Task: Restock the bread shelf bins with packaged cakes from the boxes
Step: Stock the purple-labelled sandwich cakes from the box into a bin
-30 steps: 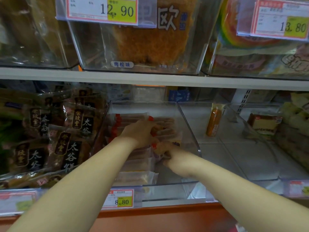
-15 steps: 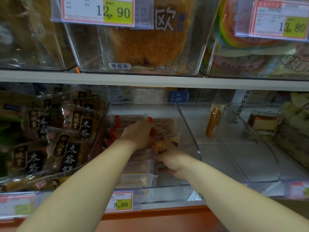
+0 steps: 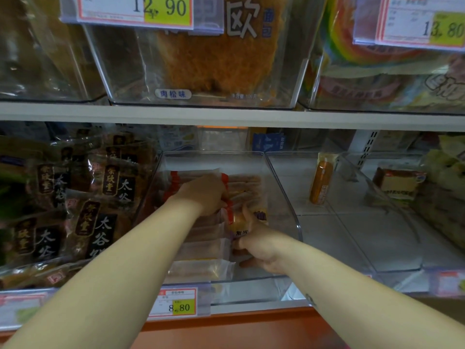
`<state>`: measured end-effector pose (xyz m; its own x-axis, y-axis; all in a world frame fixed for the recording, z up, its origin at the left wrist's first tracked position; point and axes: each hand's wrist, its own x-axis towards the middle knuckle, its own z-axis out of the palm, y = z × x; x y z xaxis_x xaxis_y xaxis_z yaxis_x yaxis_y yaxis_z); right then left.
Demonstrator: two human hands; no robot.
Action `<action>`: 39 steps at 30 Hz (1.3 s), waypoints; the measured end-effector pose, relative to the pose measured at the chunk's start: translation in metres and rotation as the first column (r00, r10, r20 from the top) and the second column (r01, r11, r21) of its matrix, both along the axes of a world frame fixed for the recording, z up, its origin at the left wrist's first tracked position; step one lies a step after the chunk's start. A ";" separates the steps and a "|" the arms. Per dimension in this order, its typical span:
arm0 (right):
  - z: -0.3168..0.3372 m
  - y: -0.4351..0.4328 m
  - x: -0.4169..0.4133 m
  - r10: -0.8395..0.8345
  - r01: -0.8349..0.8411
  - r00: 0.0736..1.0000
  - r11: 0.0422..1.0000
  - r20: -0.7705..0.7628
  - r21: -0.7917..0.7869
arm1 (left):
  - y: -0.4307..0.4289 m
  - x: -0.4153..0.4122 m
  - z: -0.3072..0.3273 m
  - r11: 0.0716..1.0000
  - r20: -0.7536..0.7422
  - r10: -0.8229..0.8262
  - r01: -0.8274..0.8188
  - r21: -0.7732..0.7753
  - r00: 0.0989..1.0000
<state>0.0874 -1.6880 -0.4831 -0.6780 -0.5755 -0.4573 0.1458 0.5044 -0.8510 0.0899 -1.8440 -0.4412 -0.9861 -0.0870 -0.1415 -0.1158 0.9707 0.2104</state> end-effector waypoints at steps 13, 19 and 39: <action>-0.012 -0.004 -0.002 -0.043 0.043 0.994 0.999 -0.105 0.003 | 0.010 -0.013 0.008 0.990 -0.010 -0.137 0.136 -0.027 0.991; -0.007 -0.011 -0.003 0.017 0.001 0.970 0.997 -0.243 0.073 | 0.002 -0.008 0.001 0.998 -0.178 -0.064 0.061 -0.022 0.982; 0.002 -0.001 -0.002 -0.189 0.179 0.981 0.973 -0.051 -0.147 | 0.009 0.029 -0.010 0.993 -0.194 0.106 -0.092 0.078 0.975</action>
<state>0.0854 -1.6886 -0.4809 -0.8034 -0.4936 -0.3330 0.1682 0.3483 -0.9222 0.1188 -1.8350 -0.4509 -0.9821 -0.1825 0.0461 -0.1602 0.9392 0.3039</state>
